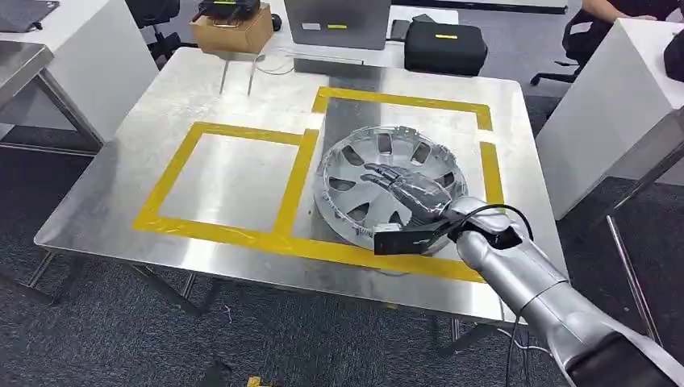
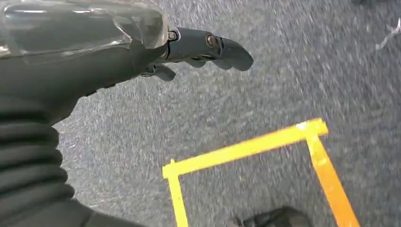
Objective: Take the parts from the cabinet and place them on the table.
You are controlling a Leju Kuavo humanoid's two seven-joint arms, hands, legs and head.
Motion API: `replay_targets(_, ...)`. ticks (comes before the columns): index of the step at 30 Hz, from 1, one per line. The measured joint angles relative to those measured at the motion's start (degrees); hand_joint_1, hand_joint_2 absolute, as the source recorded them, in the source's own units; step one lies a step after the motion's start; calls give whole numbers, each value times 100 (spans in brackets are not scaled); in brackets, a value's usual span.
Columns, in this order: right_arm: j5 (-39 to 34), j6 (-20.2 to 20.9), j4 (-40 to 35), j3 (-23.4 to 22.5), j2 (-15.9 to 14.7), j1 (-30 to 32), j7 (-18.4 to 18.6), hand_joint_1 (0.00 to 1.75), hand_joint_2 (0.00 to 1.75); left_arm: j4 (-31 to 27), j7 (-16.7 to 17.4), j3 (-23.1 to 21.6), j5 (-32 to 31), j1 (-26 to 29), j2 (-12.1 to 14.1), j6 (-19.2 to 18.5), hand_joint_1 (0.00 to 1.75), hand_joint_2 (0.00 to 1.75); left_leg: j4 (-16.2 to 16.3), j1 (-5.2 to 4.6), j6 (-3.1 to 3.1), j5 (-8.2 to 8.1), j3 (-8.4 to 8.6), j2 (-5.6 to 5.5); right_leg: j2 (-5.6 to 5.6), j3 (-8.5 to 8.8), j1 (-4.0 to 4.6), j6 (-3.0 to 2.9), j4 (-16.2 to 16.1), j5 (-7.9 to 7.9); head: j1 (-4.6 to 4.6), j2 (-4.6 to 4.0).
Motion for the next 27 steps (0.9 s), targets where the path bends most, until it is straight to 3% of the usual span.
replay_targets(2, 101, -264, 9, 33, 7, -10, 99, 0, 0, 0, 0, 2, 18, 13, 0, 59, 0, 0, 0, -14, 21, 9, -13, -1, 1, -407, -5, -59, 916, -397, 4, 0)
replay_targets(3, 307, -543, 22, 61, 9, 10, 220, 0, 0, 0, -6, 2, 39, 28, -2, 122, 0, 0, 2, -21, 22, 10, -24, -2, 1, -632, -4, -58, 1401, -557, 4, 0)
replay_targets(4, 627, -1033, 24, 79, 15, 55, 397, 0, 0, 2, -11, 2, 72, 52, -22, 202, 0, 0, 4, -25, 23, 12, -27, -4, 0, -754, -6, -27, 1658, -612, 4, 0)
replay_targets(5, 959, -1729, 24, 85, 31, 122, 602, 0, 0, 2, -11, 4, 92, 79, -35, 289, 0, 0, 13, -26, 28, 36, -28, -3, -1, -714, -7, 10, 1593, -575, 4, 0)
replay_targets(6, 1324, -2730, 20, 58, 63, 220, 828, 0, 0, 2, -11, 2, 127, 102, -56, 371, 0, 0, 20, -26, 27, 36, -29, -4, -3, -513, -10, 65, 1241, -436, 7, 0)
replay_targets(7, 1797, -3536, -62, -31, 101, 367, 1018, 0, 0, 2, -15, 4, 129, 122, -85, 420, 0, 0, 33, -25, 23, 33, -28, -15, -9, -206, -11, 116, 669, -234, 7, 0)
replay_targets(8, 2302, -4084, -235, -215, 114, 574, 1157, 0, 0, 2, -20, 2, 129, 139, -114, 440, 0, 0, 54, -25, 5, 21, -28, -31, -20, 137, -11, 137, 40, -40, 9, 0)
replay_targets(9, 2620, -4099, -394, -409, 147, 713, 1209, 0, 0, 2, -26, 2, 122, 156, -133, 450, 0, 0, 75, -49, -20, 7, -50, -29, -20, 255, 12, 79, -208, -23, 20, 0)
replay_targets(12, 3007, -4095, -692, -843, 247, 1131, 1219, 0, 0, 2, -31, 0, 109, 186, -177, 461, 0, 0, 97, -64, -101, 35, -94, -30, -13, 237, 42, -6, -178, 49, 15, 0)
replay_targets(13, 3221, -4095, -878, -1078, 299, 1321, 1071, 0, 0, 2, -24, -4, 86, 199, -181, 461, 0, 0, 94, -57, -141, 55, -94, -32, -15, 229, 41, -46, -196, 74, 22, 0)
replay_targets(14, 3409, -4097, -1033, -1359, 377, 1513, 896, 0, 0, 2, -4, -9, 66, 207, -179, 459, 0, 0, 131, -32, -168, -4, -118, -32, -22, 228, -51, -102, -237, 115, 24, 0)
replay_targets(16, 3511, -4095, -1316, -1920, 567, 1930, 665, 0, 0, 2, 39, -44, 4, 212, -179, 409, 0, 0, 604, -2, -256, -488, -269, -18, -30, 195, -38, -162, -237, 154, -9, 0)
replay_targets(18, 3511, -4095, -1573, -2388, 680, 2314, 613, 0, 0, -4, 83, -107, -19, 201, -166, 356, 0, 0, 1543, 27, -328, -1029, -587, -14, -51, 121, -26, -181, -235, 200, -7, 0)
replay_targets(19, 3493, -4093, -1669, -2567, 723, 2490, 595, 0, 0, -9, 112, -144, -28, 205, -159, 348, 0, 0, 1876, 41, -349, -1168, -663, -11, -56, 70, -25, -187, -234, 246, -5, 0)
replay_targets(20, 3489, -4093, -1741, -2709, 741, 2627, 580, 0, 0, -11, 122, -179, -41, 207, -149, 343, 0, 0, 1883, 49, -355, -1155, -595, -4, -56, 21, -26, -173, -232, 283, -4, 0)
replay_targets(21, 3491, -4093, -1812, -2848, 772, 2759, 573, 0, 0, -26, 133, -206, -48, 205, -135, 341, 0, 0, 1604, 62, -350, -1040, -374, -1, -51, -28, -27, -155, -231, 325, -7, 0)
replay_targets(23, 3519, -4093, -1956, -3101, 852, 2948, 562, 0, 0, -70, 146, -273, -61, 182, -105, 341, 0, 0, 517, 77, -316, -690, 368, -1, -31, -110, -31, -122, -231, 417, -9, 0)
replay_targets(24, 3544, -4093, -2037, -3206, 883, 3019, 554, 0, 0, -94, 162, -302, -74, 150, -87, 341, 0, 0, 0, 73, -280, -723, 667, -17, -21, -128, -31, -88, -230, 467, -9, 0)
replay_targets(25, 3541, -4093, -2092, -3296, 901, 3088, 534, 0, 0, -118, 182, -332, -92, 139, -83, 319, 0, 0, 60, 14, -256, -651, 581, -25, -17, -130, 12, -29, -261, 510, 4, 0)
replay_targets(27, 3533, -4093, -2166, -3464, 962, 3197, 512, 0, 0, -157, 221, -396, -116, 130, -68, 304, 0, 0, 86, -31, -155, -597, 537, -22, -18, -135, -26, 48, -279, 586, 9, 0)
